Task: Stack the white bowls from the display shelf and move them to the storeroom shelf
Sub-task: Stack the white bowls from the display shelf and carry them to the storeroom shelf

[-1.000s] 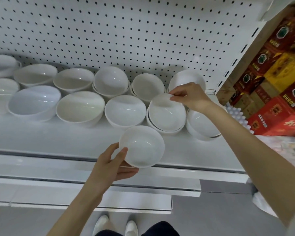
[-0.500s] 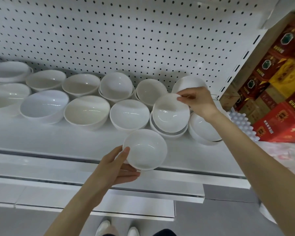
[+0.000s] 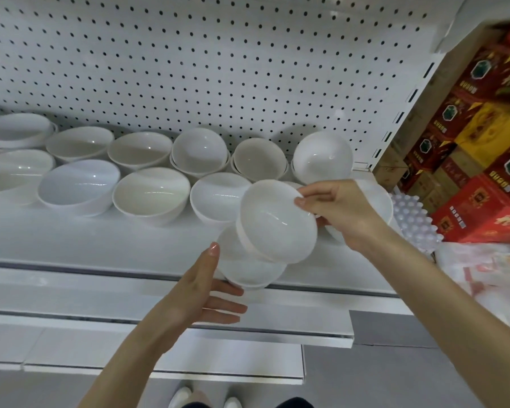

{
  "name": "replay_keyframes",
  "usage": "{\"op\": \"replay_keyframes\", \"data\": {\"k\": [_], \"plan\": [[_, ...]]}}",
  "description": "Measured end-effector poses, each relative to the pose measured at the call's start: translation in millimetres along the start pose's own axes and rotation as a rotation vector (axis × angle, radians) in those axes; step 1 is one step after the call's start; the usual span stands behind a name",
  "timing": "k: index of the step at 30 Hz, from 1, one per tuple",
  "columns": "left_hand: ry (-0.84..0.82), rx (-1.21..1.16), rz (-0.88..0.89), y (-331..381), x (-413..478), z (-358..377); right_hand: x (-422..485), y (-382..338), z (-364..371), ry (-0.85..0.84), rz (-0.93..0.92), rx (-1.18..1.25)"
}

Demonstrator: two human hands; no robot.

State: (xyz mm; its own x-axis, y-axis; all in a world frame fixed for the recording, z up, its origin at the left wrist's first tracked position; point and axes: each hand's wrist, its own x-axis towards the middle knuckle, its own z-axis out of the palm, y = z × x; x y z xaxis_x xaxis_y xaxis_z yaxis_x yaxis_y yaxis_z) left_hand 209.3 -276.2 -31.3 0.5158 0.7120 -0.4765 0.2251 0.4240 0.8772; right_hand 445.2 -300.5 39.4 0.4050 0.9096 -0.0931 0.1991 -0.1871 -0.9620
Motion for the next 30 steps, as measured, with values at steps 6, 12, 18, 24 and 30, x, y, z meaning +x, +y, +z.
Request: {"op": "replay_keyframes", "data": {"k": [6,12,18,24,30], "plan": [[-0.023,0.117,0.060,3.6,-3.6,3.5,-3.6,13.6,15.8,-0.010,0.008,-0.083],[0.014,0.133,0.092,0.9,-3.1,7.7,-4.4,20.4,29.1,-0.025,0.059,-0.084],[0.073,0.110,0.129,-5.4,3.2,12.8,-4.0,25.2,33.6,-0.030,0.059,-0.115],[0.126,0.092,0.225,-13.4,3.7,16.0,-2.6,24.6,35.8,-0.005,0.055,-0.144],[0.187,0.151,0.338,-23.6,8.0,16.8,-0.5,24.6,36.6,0.008,0.038,-0.192]]}}
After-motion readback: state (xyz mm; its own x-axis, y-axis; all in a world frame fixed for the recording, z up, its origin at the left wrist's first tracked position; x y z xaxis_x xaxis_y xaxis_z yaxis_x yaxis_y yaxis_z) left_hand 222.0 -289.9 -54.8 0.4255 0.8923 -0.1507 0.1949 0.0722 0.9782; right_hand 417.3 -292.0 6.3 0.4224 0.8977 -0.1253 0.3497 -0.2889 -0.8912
